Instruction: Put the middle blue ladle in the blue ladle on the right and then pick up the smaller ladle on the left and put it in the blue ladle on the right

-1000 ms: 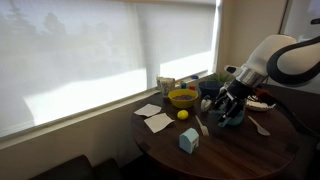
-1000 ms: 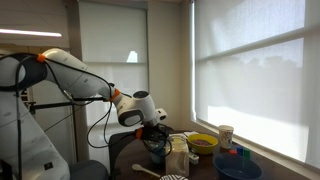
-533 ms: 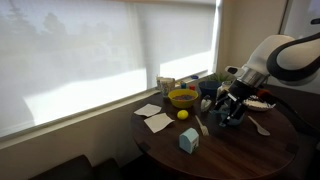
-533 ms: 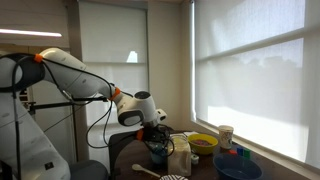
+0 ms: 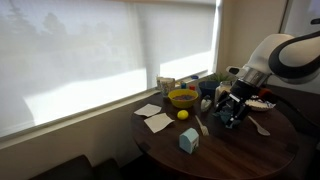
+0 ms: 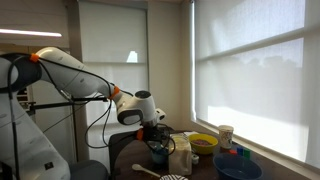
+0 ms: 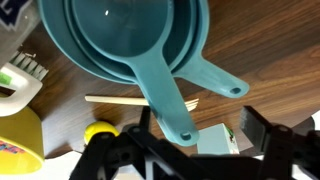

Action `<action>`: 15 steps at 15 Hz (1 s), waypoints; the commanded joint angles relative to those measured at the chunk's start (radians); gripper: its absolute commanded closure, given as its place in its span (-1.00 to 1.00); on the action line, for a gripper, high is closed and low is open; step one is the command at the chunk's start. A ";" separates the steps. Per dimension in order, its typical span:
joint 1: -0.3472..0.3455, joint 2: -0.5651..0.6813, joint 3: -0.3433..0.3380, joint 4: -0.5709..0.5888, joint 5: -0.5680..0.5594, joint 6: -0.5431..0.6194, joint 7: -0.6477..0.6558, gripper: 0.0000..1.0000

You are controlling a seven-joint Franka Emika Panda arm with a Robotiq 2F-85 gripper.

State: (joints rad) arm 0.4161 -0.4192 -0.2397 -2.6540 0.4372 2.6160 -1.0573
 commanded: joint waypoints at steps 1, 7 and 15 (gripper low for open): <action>-0.013 -0.012 0.010 0.005 0.033 -0.028 -0.054 -0.19; -0.019 -0.026 0.016 0.001 0.029 -0.026 -0.062 -0.86; -0.100 -0.131 0.090 0.001 -0.018 -0.116 0.130 -1.00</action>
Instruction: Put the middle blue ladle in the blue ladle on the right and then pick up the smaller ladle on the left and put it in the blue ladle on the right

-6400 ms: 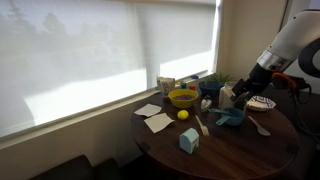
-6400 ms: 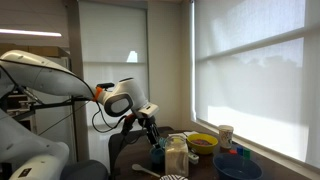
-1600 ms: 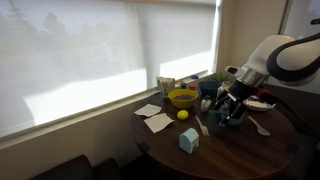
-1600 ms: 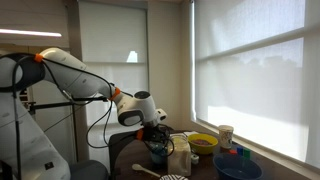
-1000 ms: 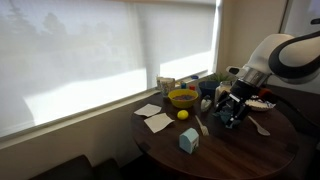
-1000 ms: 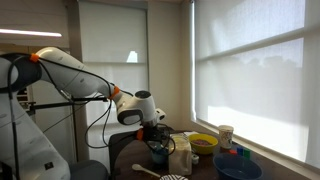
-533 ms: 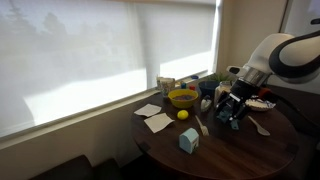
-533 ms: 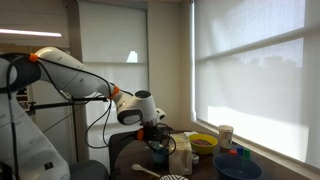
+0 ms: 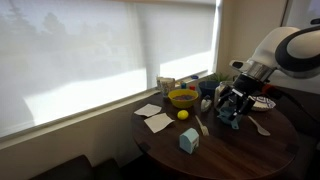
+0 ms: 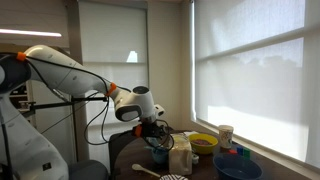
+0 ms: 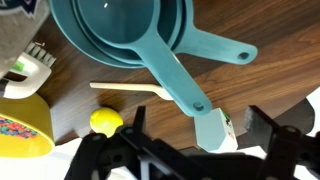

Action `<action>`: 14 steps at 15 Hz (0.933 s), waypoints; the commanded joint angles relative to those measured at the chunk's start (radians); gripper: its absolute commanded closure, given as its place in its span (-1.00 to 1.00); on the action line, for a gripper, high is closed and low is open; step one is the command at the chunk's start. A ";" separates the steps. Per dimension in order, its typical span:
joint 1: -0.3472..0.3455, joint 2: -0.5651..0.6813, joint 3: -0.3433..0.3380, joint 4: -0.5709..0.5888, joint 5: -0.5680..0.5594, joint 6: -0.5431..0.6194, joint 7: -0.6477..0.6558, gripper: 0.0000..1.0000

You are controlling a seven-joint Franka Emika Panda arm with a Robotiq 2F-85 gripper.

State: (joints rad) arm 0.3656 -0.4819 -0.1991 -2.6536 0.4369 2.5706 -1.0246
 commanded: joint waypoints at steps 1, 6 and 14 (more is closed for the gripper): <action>-0.058 -0.090 0.057 0.002 -0.018 -0.092 0.129 -1.00; -0.174 -0.171 0.142 0.037 -0.103 -0.212 0.492 -1.00; -0.290 -0.171 0.178 0.142 -0.202 -0.442 0.918 -1.00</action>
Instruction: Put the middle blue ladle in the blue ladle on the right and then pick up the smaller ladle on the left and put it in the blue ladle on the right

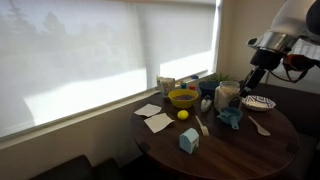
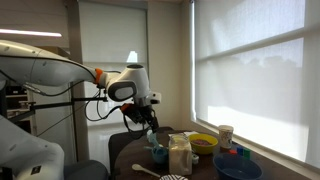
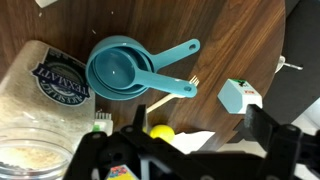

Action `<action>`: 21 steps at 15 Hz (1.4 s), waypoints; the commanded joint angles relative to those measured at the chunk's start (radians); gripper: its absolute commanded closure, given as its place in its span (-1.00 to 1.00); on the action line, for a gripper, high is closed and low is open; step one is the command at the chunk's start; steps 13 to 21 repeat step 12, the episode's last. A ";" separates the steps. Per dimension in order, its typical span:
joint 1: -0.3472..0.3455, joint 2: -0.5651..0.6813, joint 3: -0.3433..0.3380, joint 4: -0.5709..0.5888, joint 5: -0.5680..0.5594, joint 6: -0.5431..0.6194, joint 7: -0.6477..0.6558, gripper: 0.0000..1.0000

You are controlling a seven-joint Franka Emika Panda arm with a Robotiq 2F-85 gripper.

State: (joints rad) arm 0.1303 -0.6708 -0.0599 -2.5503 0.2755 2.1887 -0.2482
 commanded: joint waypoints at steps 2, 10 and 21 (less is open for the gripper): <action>-0.089 0.025 0.062 0.047 -0.064 -0.074 0.236 -1.00; -0.107 0.010 0.068 0.023 -0.065 -0.071 0.324 -1.00; -0.108 0.010 0.068 0.022 -0.065 -0.071 0.324 -1.00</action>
